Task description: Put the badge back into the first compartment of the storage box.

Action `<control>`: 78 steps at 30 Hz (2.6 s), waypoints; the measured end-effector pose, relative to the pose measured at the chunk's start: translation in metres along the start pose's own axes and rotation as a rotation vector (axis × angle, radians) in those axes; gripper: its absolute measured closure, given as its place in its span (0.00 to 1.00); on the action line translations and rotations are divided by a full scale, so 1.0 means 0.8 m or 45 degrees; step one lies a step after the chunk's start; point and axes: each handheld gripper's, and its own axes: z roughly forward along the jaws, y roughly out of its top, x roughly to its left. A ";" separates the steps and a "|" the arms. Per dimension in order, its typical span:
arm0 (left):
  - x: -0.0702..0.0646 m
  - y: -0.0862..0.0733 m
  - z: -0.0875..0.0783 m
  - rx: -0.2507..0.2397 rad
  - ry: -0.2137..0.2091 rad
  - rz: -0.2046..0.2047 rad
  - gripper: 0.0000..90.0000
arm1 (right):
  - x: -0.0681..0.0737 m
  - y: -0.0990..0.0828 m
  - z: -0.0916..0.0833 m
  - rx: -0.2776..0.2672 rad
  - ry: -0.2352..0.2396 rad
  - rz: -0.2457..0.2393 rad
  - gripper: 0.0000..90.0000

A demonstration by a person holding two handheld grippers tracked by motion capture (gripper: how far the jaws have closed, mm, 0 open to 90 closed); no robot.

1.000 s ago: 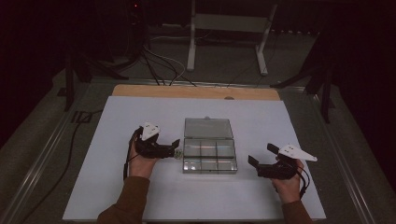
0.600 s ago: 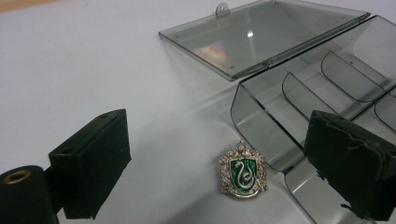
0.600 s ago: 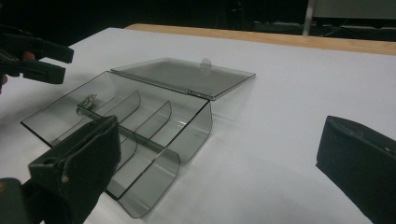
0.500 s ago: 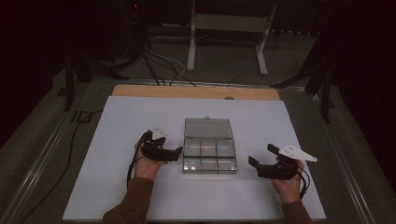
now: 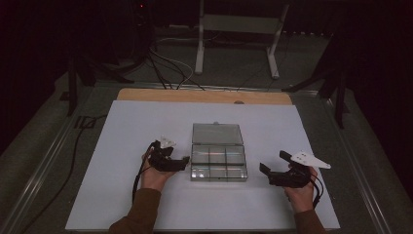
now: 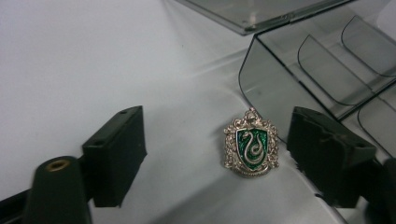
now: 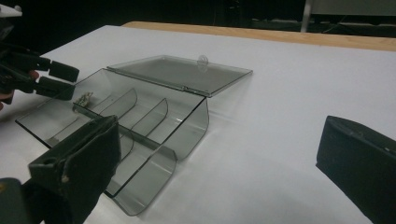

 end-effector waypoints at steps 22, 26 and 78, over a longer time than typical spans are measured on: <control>-0.002 -0.007 0.010 0.035 -0.121 -0.009 0.67 | 0.000 0.000 0.001 0.007 -0.003 0.004 0.00; 0.000 -0.008 0.010 0.037 -0.151 -0.036 0.69 | -0.001 0.000 0.001 0.008 -0.002 0.005 0.00; 0.005 -0.009 -0.006 -0.017 -0.268 -0.126 1.00 | -0.001 -0.002 0.003 0.019 0.010 0.004 0.00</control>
